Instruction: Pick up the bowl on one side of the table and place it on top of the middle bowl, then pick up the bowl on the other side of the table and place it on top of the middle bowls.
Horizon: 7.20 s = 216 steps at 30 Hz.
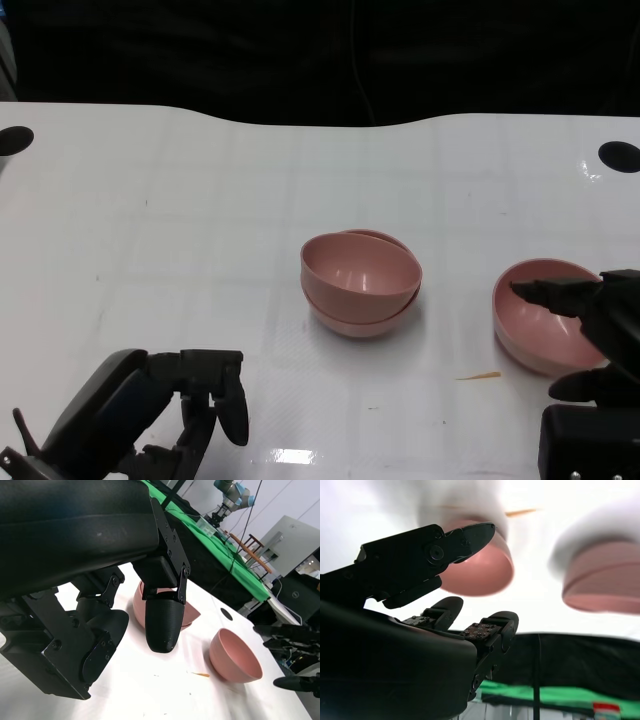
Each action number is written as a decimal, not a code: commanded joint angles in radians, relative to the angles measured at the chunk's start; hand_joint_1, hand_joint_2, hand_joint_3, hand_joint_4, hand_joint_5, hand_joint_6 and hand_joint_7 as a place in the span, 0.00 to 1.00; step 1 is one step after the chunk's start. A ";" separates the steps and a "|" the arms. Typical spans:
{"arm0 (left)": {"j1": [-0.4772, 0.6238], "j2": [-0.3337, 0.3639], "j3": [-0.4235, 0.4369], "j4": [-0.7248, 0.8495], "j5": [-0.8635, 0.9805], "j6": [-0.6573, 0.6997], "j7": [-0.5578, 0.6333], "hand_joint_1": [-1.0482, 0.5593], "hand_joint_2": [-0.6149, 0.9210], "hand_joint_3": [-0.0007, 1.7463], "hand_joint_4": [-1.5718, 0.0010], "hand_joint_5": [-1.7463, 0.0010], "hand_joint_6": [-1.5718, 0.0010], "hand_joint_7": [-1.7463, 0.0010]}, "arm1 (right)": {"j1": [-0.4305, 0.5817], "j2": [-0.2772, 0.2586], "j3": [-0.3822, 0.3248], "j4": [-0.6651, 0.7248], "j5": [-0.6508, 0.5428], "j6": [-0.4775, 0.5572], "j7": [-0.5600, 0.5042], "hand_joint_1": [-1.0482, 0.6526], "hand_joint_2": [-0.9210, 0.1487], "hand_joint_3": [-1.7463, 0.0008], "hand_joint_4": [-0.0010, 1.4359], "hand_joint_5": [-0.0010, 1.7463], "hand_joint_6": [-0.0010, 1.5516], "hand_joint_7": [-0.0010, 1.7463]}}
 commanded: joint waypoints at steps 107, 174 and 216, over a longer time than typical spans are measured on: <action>-0.001 0.009 0.004 -0.042 0.041 0.046 -0.038 0.70 0.56 0.89 0.44 0.06 0.46 0.18 | -0.608 0.162 0.288 0.854 0.263 -0.681 -0.407 0.36 0.05 0.95 0.36 0.35 0.50 0.00; -0.021 0.013 0.006 0.031 0.050 -0.005 -0.028 0.64 0.59 0.86 0.48 0.03 0.49 0.16 | -0.232 0.015 0.134 0.575 0.303 -0.848 -0.543 0.36 0.00 0.96 0.09 0.44 0.34 0.01; -0.016 0.019 0.014 0.036 0.053 -0.013 -0.025 0.65 0.59 0.86 0.48 0.04 0.49 0.16 | 0.027 0.106 -0.016 0.456 0.495 -0.913 -0.487 0.66 0.44 0.54 0.58 0.67 0.62 0.38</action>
